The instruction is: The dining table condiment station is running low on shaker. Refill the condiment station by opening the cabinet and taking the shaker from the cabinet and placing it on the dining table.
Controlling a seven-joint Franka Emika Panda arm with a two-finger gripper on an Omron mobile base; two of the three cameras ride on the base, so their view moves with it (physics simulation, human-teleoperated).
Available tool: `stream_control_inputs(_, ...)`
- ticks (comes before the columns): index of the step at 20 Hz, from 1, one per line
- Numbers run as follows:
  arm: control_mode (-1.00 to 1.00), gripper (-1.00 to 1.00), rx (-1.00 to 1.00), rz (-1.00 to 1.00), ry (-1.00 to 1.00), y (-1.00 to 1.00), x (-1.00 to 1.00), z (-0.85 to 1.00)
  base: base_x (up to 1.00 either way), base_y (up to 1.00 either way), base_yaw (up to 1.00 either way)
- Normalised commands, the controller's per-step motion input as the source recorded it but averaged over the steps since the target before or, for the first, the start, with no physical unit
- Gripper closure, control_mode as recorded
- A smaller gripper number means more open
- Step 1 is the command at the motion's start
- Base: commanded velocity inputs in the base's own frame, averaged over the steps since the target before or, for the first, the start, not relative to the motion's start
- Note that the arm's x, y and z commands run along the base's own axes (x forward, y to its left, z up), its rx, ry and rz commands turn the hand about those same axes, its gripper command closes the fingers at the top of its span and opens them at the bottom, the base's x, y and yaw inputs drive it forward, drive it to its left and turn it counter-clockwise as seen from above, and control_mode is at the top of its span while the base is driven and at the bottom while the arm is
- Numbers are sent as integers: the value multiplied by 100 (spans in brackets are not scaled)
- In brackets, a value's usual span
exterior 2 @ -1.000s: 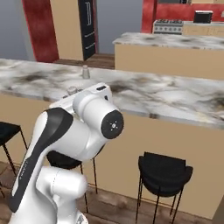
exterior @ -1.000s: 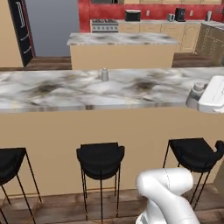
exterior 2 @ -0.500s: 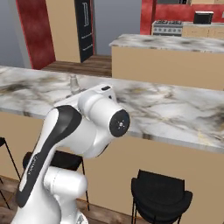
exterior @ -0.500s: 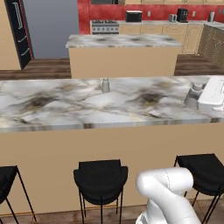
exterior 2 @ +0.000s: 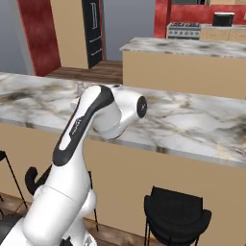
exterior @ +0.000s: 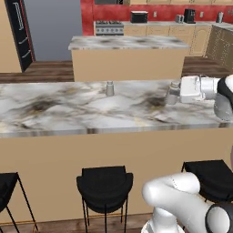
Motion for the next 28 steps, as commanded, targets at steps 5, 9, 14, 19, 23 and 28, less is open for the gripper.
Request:
stream_control_inputs(5, -100, 100, 0, 17, 7, 16, 94, -18, 0, 0, 0)
stream_control_inputs(9, -100, 100, 0, 5, 0, 4, 57, -18, 0, 0, 0)
stream_control_inputs(14, -100, 100, -4, 1, 0, 24, 71, -35, 0, 0, 0)
stream_control_inputs(19, -100, 100, -4, 2, 0, 24, 68, -48, 0, 0, 0)
stream_control_inputs(23, -100, 100, -2, 2, 0, 27, 69, -49, 0, 0, 0)
stream_control_inputs(28, -100, 100, 0, 3, 0, 24, 65, -42, 0, 0, 0)
